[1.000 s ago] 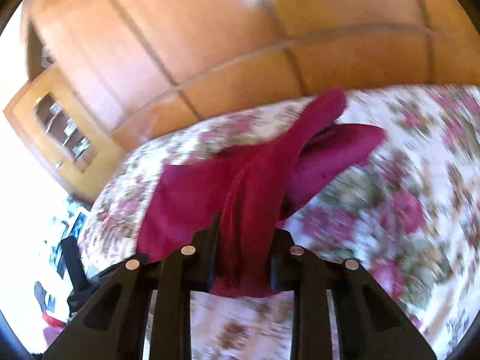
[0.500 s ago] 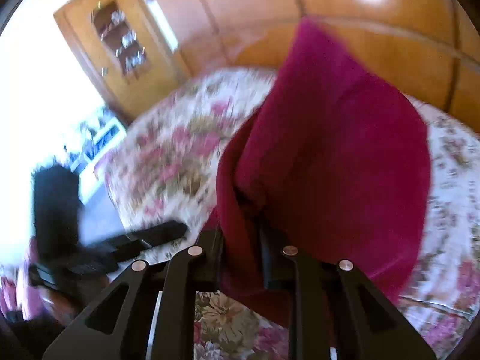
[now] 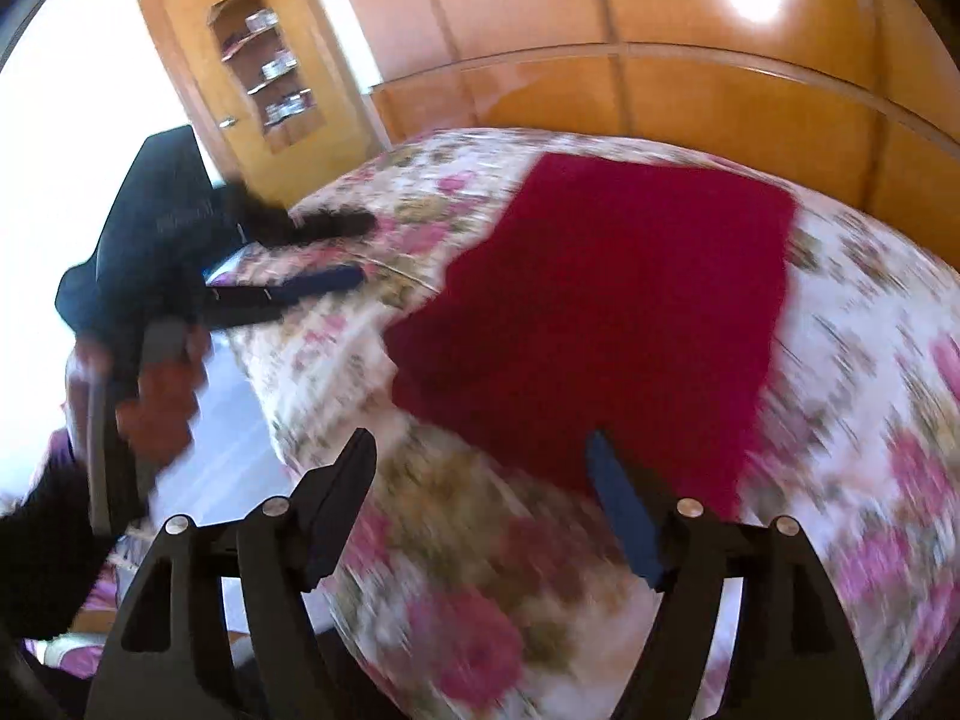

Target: Fold small clothes

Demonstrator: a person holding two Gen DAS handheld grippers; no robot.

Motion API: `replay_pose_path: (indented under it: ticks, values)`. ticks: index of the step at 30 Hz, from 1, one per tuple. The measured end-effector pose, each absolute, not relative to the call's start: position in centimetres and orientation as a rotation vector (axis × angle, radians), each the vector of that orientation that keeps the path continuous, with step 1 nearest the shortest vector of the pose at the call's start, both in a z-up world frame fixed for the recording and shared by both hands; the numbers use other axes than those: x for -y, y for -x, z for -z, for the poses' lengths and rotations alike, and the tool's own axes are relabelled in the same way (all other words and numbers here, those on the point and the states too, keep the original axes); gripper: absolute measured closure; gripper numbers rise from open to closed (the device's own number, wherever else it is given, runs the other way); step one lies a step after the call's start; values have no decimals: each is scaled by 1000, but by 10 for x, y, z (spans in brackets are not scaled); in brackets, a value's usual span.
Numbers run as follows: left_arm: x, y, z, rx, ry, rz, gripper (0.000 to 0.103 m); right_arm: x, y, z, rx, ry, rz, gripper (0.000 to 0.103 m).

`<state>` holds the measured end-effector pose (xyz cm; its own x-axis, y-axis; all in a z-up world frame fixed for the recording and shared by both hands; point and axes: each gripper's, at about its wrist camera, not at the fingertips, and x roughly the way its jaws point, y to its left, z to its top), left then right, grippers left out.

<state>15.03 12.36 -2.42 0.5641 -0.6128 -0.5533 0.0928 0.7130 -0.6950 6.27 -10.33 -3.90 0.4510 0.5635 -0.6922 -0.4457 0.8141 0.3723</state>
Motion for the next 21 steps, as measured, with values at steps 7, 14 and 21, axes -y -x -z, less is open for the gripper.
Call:
replay_pose_path:
  ticks: [7,14,21]
  values:
    - [-82,-187,40,-1027,573,444,36,159,-52,61,-939,-211,-408,32]
    - [-74,-196,50,-1061,495,360,78,135,-82,73,-932,-159,-425,65]
    - [-99,-160,31,-953,465,331,85,135,-65,58,-874,-159,-458,85]
